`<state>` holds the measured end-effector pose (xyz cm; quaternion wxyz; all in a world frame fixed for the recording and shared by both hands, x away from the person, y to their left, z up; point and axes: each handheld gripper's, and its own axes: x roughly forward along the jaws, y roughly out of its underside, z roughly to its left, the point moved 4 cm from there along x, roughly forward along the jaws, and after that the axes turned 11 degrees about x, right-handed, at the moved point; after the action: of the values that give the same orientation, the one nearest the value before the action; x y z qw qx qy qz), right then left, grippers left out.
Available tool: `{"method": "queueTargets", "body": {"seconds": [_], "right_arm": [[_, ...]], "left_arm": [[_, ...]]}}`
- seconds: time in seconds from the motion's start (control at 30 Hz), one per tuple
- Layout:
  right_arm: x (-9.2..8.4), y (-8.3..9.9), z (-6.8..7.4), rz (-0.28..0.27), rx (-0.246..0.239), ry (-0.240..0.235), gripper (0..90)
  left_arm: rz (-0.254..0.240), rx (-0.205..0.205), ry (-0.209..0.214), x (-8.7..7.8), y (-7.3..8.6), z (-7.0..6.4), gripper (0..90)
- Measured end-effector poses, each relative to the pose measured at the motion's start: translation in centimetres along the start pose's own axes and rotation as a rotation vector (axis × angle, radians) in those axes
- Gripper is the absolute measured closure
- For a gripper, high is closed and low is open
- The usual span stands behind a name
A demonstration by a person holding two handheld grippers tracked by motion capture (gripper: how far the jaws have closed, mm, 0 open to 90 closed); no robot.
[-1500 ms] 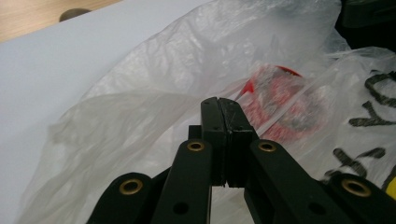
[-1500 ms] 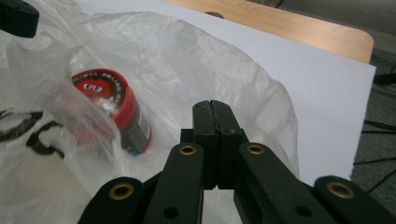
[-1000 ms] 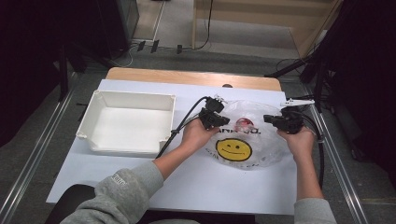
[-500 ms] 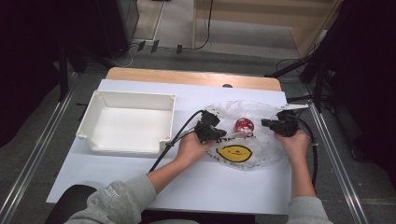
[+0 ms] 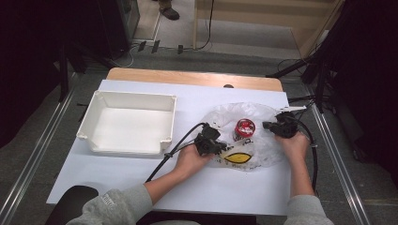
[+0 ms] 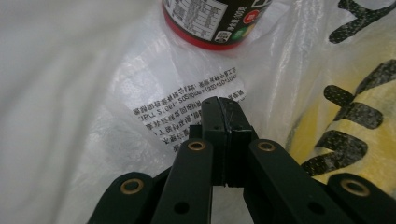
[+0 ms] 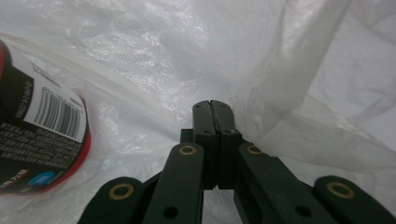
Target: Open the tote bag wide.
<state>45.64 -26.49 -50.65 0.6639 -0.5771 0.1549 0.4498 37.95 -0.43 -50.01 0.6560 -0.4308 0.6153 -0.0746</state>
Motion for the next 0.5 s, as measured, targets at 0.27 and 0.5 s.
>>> {"method": "queueTargets", "body": {"seconds": [0.27,0.5], "right_arm": [[0.5,-0.3,-0.4,-0.036,0.006,0.028,90.0],[1.0,-1.0,-1.1,-0.064,0.053,0.061,90.0]], "left_arm": [[-0.002,0.035,0.007,-0.7,1.1,-1.1,90.0],[-0.003,0.065,0.013,-1.6,2.3,-2.0,90.0]]}}
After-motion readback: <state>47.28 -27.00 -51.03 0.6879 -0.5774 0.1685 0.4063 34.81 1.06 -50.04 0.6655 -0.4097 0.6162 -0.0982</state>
